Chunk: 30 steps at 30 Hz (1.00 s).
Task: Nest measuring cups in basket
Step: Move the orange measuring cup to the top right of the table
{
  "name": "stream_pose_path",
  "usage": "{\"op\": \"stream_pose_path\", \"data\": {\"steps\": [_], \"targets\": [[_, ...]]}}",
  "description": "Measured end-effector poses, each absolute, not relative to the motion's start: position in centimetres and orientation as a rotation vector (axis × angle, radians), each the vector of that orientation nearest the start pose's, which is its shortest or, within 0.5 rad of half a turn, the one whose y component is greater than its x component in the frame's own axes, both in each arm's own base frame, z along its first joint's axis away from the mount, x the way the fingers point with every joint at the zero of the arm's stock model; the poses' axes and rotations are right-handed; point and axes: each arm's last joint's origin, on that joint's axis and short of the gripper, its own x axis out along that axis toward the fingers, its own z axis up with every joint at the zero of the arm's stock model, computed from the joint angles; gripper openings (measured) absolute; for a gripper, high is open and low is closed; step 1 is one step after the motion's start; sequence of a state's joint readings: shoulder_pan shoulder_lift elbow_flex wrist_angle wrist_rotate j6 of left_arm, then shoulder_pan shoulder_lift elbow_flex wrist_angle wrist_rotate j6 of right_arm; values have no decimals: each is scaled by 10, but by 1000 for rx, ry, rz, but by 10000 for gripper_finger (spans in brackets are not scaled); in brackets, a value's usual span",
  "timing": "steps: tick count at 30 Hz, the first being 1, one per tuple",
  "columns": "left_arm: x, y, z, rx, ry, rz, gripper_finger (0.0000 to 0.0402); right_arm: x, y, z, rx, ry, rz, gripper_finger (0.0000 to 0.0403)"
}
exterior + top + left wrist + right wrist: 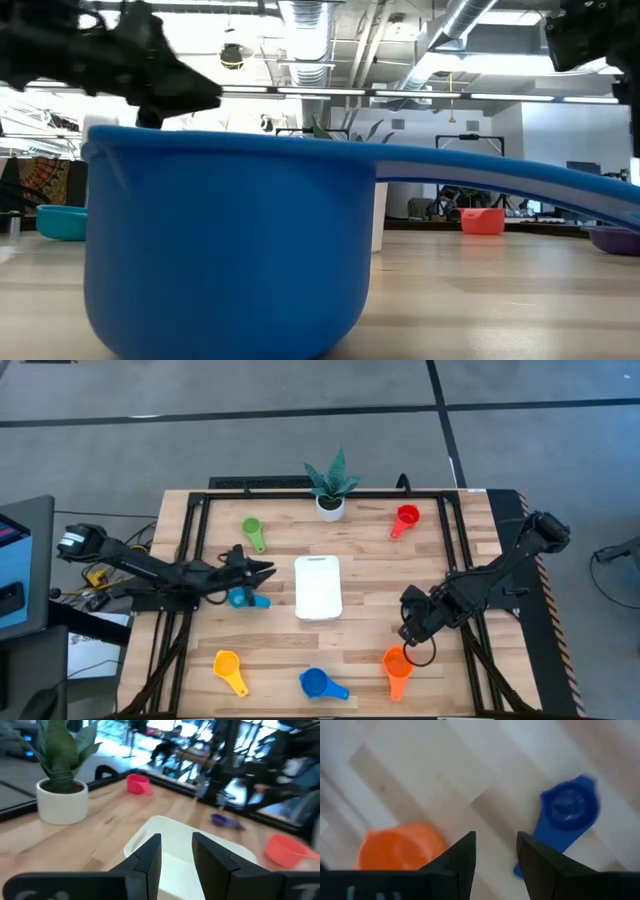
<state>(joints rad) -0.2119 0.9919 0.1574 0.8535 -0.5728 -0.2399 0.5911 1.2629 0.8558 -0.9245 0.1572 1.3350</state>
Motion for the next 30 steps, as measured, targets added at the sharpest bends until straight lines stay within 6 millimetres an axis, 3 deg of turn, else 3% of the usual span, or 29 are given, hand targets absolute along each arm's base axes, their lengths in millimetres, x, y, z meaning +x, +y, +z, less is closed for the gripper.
{"op": "stream_pose_path", "data": {"steps": [5,12,19,30], "targets": [[235,-36,203,-130,4,316,98,181,109,219,708,1258,-495,172],[316,-55,213,-70,127,184,98,177,116,220,744,1274,-500,169],[377,-71,214,-104,169,-21,98,167,128,219,744,1291,-492,162],[461,-89,201,-140,403,-3,101,160,134,219,734,1308,-503,144]]}}
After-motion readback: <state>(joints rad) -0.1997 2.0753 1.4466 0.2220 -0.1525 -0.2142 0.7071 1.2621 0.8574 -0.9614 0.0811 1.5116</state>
